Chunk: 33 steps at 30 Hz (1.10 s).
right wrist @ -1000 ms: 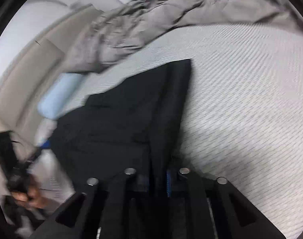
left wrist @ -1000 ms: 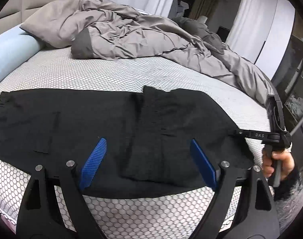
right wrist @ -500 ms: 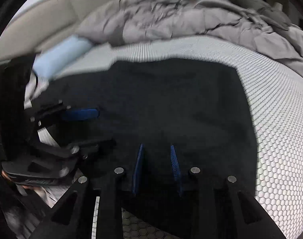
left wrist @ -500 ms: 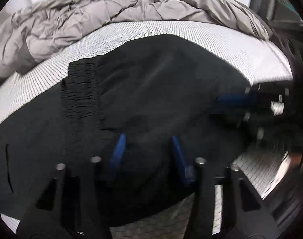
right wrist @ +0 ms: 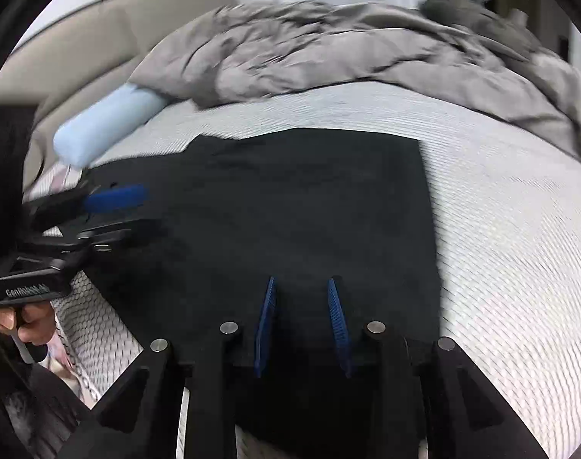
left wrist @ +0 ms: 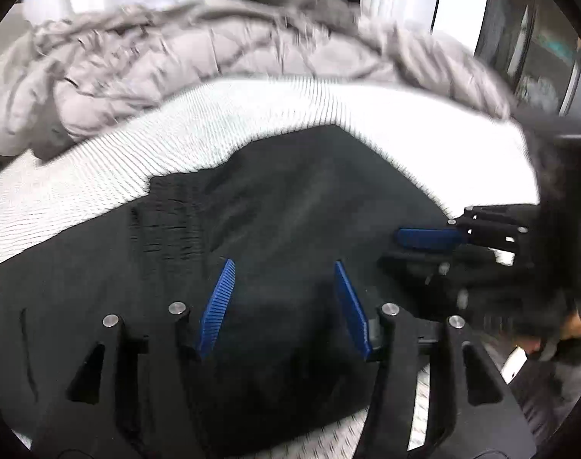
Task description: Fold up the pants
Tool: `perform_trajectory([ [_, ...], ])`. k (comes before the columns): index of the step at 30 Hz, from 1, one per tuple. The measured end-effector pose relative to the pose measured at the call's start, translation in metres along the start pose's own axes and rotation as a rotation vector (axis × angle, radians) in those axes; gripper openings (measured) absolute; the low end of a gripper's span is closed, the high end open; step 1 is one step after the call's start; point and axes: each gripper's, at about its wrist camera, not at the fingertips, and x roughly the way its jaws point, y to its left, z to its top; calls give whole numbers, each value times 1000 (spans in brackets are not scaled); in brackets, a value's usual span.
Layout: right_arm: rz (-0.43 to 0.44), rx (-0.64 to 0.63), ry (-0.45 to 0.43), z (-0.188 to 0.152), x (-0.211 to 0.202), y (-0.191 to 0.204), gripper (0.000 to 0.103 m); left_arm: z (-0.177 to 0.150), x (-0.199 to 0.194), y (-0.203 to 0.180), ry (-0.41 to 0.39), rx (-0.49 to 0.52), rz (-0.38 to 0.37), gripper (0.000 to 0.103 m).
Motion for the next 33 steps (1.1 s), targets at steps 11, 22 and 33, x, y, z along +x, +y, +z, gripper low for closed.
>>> perform_trajectory([
  [11,-179,21,51,-4,-7,-49,29,-4,-6,14,12,26,58,58],
  [22,-205,-104,145,38,57,-29,35,27,34,49,51,-39,-52,32],
  [33,8,44,-17,69,34,-38,44,64,20,44,-12,-67,-62,32],
])
